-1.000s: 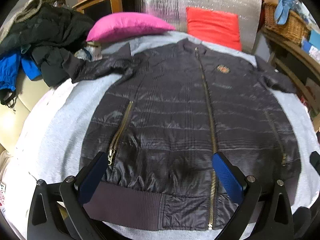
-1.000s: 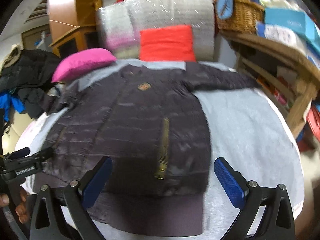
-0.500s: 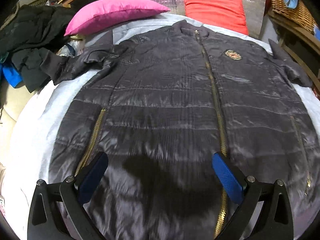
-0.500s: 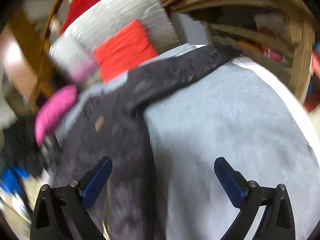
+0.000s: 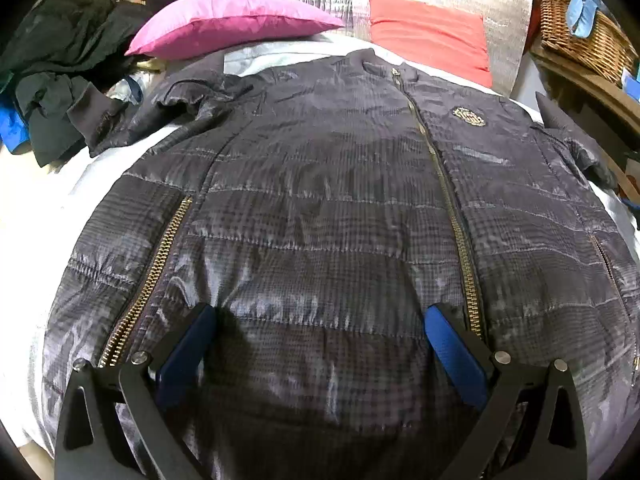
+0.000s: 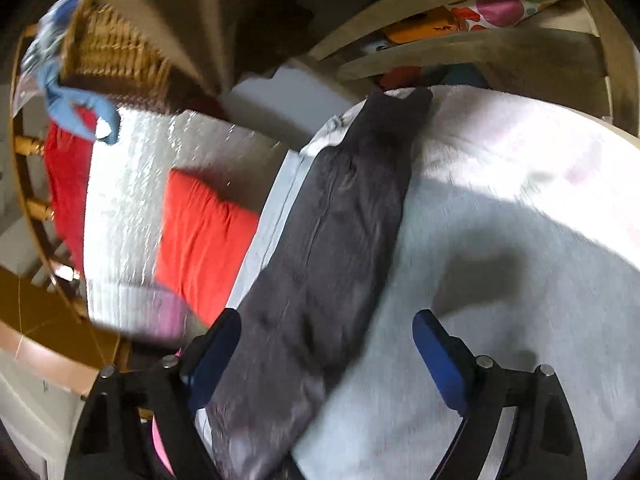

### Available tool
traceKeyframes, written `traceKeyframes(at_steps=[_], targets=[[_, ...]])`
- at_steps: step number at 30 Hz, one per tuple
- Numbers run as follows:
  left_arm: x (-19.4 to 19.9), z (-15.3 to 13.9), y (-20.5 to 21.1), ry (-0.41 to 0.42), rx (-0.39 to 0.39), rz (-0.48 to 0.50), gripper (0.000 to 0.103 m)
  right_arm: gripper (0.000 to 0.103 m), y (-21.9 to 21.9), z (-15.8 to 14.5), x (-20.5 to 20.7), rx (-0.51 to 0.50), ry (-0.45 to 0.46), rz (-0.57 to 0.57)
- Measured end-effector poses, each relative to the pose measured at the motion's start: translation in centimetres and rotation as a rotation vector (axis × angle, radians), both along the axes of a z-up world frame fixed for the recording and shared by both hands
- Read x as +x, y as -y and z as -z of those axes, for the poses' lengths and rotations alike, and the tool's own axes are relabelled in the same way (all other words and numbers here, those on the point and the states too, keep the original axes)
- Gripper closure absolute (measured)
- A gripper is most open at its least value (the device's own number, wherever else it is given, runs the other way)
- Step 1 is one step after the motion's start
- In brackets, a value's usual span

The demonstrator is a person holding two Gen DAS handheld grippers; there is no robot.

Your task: Fold large clothes

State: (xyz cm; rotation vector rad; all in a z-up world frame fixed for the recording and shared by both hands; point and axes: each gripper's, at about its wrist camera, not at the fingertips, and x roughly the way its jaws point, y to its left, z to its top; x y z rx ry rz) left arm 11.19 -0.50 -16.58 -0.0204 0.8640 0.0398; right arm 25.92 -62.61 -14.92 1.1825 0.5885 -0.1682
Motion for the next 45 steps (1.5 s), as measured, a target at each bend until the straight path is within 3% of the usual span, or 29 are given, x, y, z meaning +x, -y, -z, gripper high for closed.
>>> traceKeyframes(at_steps=[5,7,8,11,17,20,23,25,28,30,33,34,35,37,40,42,45], targets=[[0.0,0.1,-0.2,0.024,-0.002,-0.001,0.0,0.019,1.8,0.5,4.3,-0.038,-0.061,0.034],[-0.2,0.1,-0.2,0.031,-0.005,0.0,0.0,0.04,1.9,1.0,5.9,-0.054,-0.099,0.039],[-0.3,0.1,-0.2,0.032,-0.004,0.0,0.0,0.059,2.3,1.5,6.6,-0.065,-0.116,0.034],[-0.4,0.1,-0.1,0.036,-0.006,0.002,0.0,0.082,2.3,1.1,7.9,-0.122,-0.172,-0.004],[-0.7,0.0,-0.2,0.043,-0.014,0.006,0.0,0.092,-3.0,-8.1,9.6,-0.491,-0.095,-0.105],[-0.6,0.0,-0.2,0.044,-0.016,0.007,0.0,0.093,-10.6,-14.4,10.2,-0.781,-0.012,-0.204],[-0.5,-0.1,-0.2,0.044,-0.018,0.008,0.0,0.093,-21.4,-17.5,9.2,-1.051,0.077,-0.374],[-0.5,-0.1,-0.3,0.044,-0.021,0.01,0.0,0.093,-29.0,-17.0,8.4,-1.224,0.118,-0.498],[-0.6,-0.2,-0.3,0.045,-0.026,0.013,0.0,0.093,-37.4,-13.6,7.4,-1.357,0.14,-0.65],[-0.5,-0.2,-0.3,0.04,-0.026,0.013,0.0,0.09,-40.8,-10.3,7.4,-1.361,0.096,-0.742],[-0.3,-0.2,-0.3,0.031,-0.026,0.013,0.0,0.075,-43.3,-5.9,7.8,-1.304,0.003,-0.873],[-0.2,-0.3,-0.3,0.026,-0.025,0.015,0.0,0.063,-43.6,-5.1,7.5,-1.268,-0.013,-0.886],[-0.1,-0.3,-0.3,0.019,-0.026,0.018,0.0,0.038,-43.6,-4.8,7.3,-1.223,-0.016,-0.895],[0.2,-0.4,-0.4,0.002,-0.034,0.021,0.0,0.015,-42.9,-5.1,6.7,-1.11,0.033,-0.907],[1.0,-1.1,-0.6,-0.06,-0.057,0.029,0.0,0.013,-41.4,-5.8,5.4,-0.989,0.075,-0.891],[1.6,-2.4,-1.2,-0.083,-0.151,0.042,0.0,0.013,-39.6,-5.9,5.1,-0.872,0.096,-0.874],[2.4,-5.5,-1.8,-0.026,-0.298,0.026,0.0,0.013,-36.7,-5.4,5.1,-0.698,0.13,-0.815]])
